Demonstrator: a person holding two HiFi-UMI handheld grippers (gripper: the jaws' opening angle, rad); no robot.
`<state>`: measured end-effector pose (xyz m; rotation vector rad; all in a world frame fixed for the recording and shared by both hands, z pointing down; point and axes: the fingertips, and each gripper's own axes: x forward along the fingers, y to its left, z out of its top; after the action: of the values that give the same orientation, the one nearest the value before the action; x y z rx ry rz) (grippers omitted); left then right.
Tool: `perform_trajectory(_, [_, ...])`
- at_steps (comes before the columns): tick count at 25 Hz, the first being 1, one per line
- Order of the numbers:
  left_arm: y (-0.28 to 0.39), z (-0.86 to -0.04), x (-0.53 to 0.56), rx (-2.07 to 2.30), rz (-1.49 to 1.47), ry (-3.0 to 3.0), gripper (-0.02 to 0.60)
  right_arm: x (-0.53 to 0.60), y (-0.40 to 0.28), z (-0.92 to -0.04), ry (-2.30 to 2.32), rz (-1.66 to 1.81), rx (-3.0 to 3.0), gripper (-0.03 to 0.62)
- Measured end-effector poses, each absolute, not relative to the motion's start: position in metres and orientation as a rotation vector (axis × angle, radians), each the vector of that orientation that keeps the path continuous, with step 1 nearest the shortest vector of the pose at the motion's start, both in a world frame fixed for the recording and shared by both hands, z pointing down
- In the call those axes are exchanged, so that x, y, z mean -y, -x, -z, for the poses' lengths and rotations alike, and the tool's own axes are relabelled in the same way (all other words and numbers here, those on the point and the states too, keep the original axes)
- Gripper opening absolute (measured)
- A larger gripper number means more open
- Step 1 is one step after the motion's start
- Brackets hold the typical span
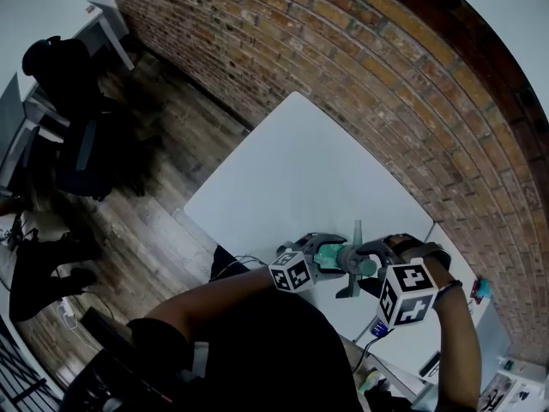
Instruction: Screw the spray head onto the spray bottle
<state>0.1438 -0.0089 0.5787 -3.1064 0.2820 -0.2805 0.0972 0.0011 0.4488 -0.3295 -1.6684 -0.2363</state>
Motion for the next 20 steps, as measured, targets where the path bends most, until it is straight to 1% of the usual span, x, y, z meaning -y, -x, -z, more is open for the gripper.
perform_trajectory(5, [-0.144, -0.579, 0.009, -0.278, 0.284, 3.109, 0.337, -0.005, -0.108, -0.461, 0.433, 0.325, 1.541, 0.256])
perform_trajectory(14, [-0.143, -0.579, 0.009, -0.279, 0.284, 3.113, 0.337, 0.004, -0.113, -0.484, 0.477, 0.499, 1.409, 0.256])
perform_trajectory(20, [-0.144, -0.579, 0.008, -0.281, 0.282, 3.115, 0.337, 0.003, -0.115, -0.487, 0.496, 0.511, 1.408, 0.256])
